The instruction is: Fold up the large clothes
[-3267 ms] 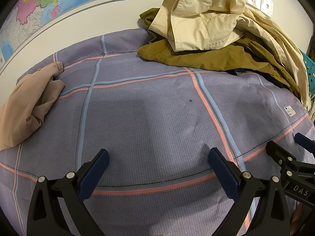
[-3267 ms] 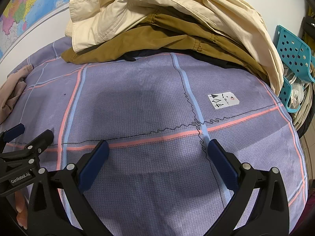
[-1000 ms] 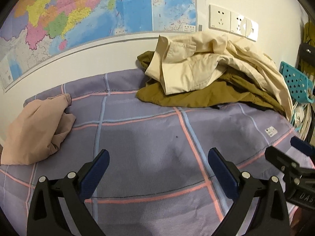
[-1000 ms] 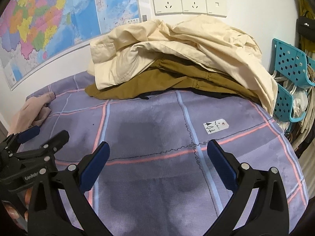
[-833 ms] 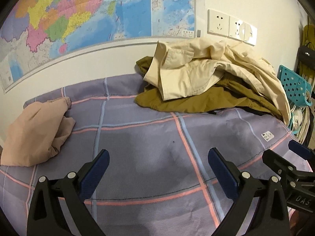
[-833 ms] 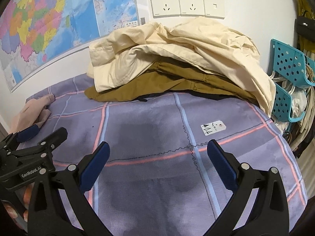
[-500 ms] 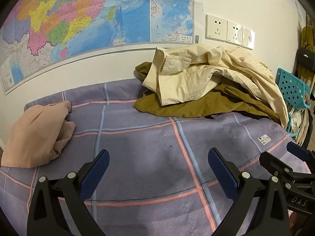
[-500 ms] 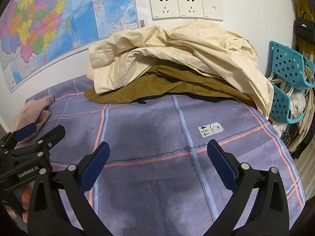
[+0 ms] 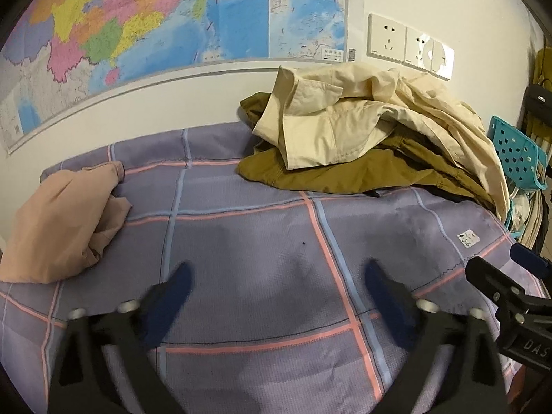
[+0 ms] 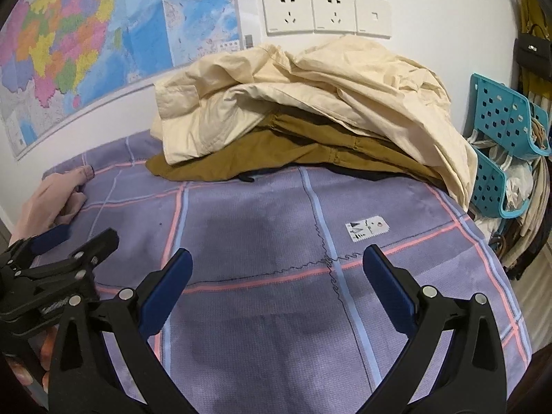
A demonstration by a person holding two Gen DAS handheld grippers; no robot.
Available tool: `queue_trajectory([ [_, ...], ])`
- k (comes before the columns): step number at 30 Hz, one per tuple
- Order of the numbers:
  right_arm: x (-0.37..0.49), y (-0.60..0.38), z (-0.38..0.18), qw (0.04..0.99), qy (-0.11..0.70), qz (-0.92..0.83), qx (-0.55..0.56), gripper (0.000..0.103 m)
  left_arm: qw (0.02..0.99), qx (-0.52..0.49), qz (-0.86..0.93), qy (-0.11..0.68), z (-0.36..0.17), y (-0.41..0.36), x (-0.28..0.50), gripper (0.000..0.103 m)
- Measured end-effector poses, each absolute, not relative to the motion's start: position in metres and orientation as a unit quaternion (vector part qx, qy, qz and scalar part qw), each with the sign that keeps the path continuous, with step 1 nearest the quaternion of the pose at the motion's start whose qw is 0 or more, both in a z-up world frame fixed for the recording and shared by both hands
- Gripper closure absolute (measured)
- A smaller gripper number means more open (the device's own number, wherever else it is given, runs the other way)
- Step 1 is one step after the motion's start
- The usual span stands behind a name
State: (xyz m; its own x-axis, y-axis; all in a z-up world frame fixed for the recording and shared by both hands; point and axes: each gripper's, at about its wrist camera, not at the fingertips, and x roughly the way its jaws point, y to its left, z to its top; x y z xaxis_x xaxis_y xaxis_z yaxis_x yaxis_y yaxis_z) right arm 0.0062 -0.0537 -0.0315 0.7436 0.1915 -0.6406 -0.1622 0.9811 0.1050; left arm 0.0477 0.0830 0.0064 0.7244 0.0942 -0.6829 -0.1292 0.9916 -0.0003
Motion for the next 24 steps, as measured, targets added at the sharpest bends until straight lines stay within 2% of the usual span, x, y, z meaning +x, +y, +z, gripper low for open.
queue_trajectory([
  [10, 0.0053, -0.0605, -0.0265, 0.937, 0.329, 0.107, 0.04, 0.005, 0.933, -0.016, 0.059, 0.356, 0.0099, 0.0819, 0.045, 0.007],
  [11, 0.0051, -0.0608, -0.0261, 0.937, 0.328, 0.11, 0.042, 0.006, 0.933, -0.016, 0.059, 0.355, 0.0102, 0.0822, 0.0452, 0.01],
  [13, 0.0049, -0.06, -0.0257, 0.937, 0.328, 0.116, 0.037, 0.023, 0.931, -0.014, 0.063, 0.359, 0.0094, 0.0828, 0.0464, 0.018],
  [14, 0.0054, -0.0589, -0.0266, 0.935, 0.333, 0.118, 0.034, 0.048, 0.93, -0.014, 0.063, 0.361, 0.0087, 0.0833, 0.0467, 0.03],
  [15, 0.007, -0.0583, -0.0284, 0.932, 0.341, 0.12, 0.034, 0.06, 0.929, -0.016, 0.063, 0.365, 0.0074, 0.0845, 0.0477, 0.035],
  [16, 0.0086, -0.0573, -0.0309, 0.928, 0.35, 0.121, 0.034, 0.057, 0.926, -0.023, 0.059, 0.372, 0.0055, 0.0861, 0.0495, 0.037],
  [17, 0.009, -0.0559, -0.0326, 0.927, 0.354, 0.117, 0.031, 0.039, 0.925, -0.027, 0.057, 0.375, 0.0047, 0.0869, 0.0497, 0.034],
  [18, 0.0074, -0.055, -0.0328, 0.931, 0.347, 0.107, 0.028, 0.008, 0.924, -0.028, 0.056, 0.377, 0.0038, 0.0873, 0.0499, 0.028],
  [19, 0.0037, -0.0548, -0.0319, 0.936, 0.336, 0.102, 0.026, 0.007, 0.923, -0.028, 0.059, 0.378, 0.0034, 0.0872, 0.05, 0.011],
  [20, 0.0024, -0.0536, -0.0309, 0.938, 0.331, 0.1, 0.02, 0.004, 0.926, -0.028, 0.06, 0.372, 0.0044, 0.0869, 0.0483, 0.006],
  [24, 0.0034, -0.0531, -0.0282, 0.94, 0.328, 0.096, 0.015, 0.005, 0.93, -0.024, 0.055, 0.362, 0.007, 0.0837, 0.0453, 0.007],
])
